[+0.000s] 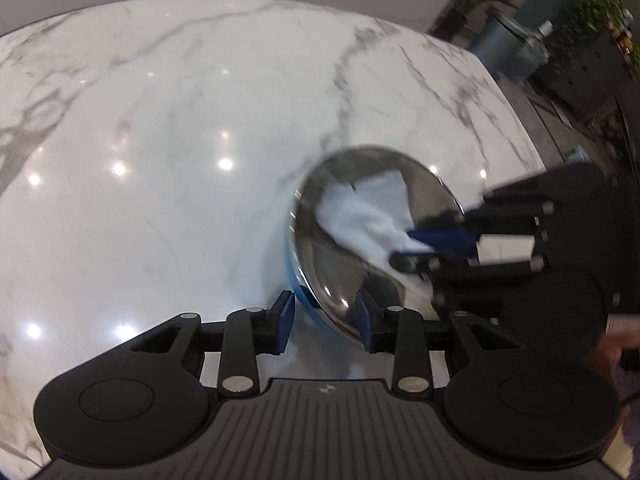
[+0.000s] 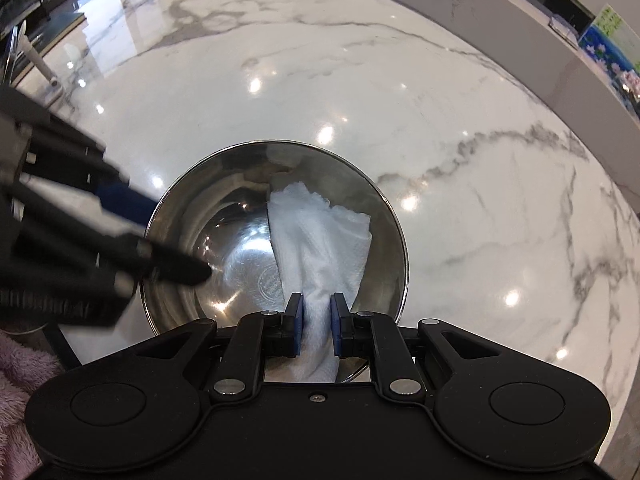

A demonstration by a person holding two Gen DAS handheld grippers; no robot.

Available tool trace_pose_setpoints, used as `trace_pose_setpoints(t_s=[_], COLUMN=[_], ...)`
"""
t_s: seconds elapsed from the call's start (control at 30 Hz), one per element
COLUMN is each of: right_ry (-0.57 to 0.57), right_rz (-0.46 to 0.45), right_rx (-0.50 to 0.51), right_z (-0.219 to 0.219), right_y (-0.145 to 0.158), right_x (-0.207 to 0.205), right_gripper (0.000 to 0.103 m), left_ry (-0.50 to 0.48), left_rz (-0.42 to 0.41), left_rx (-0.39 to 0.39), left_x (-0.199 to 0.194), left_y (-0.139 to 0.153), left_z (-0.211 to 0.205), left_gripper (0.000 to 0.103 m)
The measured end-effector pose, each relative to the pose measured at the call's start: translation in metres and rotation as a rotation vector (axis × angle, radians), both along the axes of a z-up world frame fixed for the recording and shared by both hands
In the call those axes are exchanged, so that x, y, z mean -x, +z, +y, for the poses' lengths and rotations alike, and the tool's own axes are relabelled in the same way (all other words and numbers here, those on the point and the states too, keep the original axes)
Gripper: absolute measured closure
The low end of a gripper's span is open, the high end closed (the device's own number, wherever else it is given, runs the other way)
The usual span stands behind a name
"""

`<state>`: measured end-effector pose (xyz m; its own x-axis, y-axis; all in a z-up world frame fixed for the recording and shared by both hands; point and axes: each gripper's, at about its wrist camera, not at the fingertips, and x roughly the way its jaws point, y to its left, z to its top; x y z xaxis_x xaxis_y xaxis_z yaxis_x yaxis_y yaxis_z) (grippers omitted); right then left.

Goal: Clean bowl

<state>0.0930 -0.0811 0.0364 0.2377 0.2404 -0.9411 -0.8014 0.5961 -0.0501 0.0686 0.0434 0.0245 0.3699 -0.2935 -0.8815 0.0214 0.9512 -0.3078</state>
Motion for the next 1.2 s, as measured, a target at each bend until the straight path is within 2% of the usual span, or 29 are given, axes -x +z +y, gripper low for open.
trace_pose_setpoints(t_s=[0.13, 0.47, 0.5, 0.7, 1.0, 1.1, 1.2], right_ry=[-0.015, -0.037, -0.027, 0.073, 0.144, 0.138, 0.107], right_rz=[0.022, 0.194, 0.194, 0.105, -0.103, -0.097, -0.07], right_rx=[-0.025, -0.162, -0.153, -0.023, 0.128, 0.127, 0.099], right_z=[-0.002, -0.003, -0.001, 0.012, 0.017, 0.015, 0.01], right_y=[-0.001, -0.005, -0.006, -0.003, 0.002, 0.0, 0.001], right_x=[-0.004, -0.012, -0.01, -0.004, 0.013, 0.013, 0.007], right_gripper=[0.09, 0.09, 0.09, 0.091, 0.091, 0.091, 0.091], left_ry=[0.003, -0.016, -0.022, -0.043, -0.042, -0.037, -0.011], left_rz=[-0.014, -0.04, -0.044, -0.066, -0.07, -0.071, -0.043], left_rx=[-0.009, -0.103, -0.113, -0.171, -0.19, -0.184, -0.131], left_x=[-0.003, -0.007, -0.007, -0.008, -0.013, -0.013, -0.011], left_y=[0.0, 0.0, 0.0, 0.004, 0.004, 0.004, 0.003], left_z=[0.001, -0.005, -0.006, -0.01, -0.008, -0.008, -0.002], left_gripper=[0.076, 0.086, 0.086, 0.086, 0.085, 0.084, 0.083])
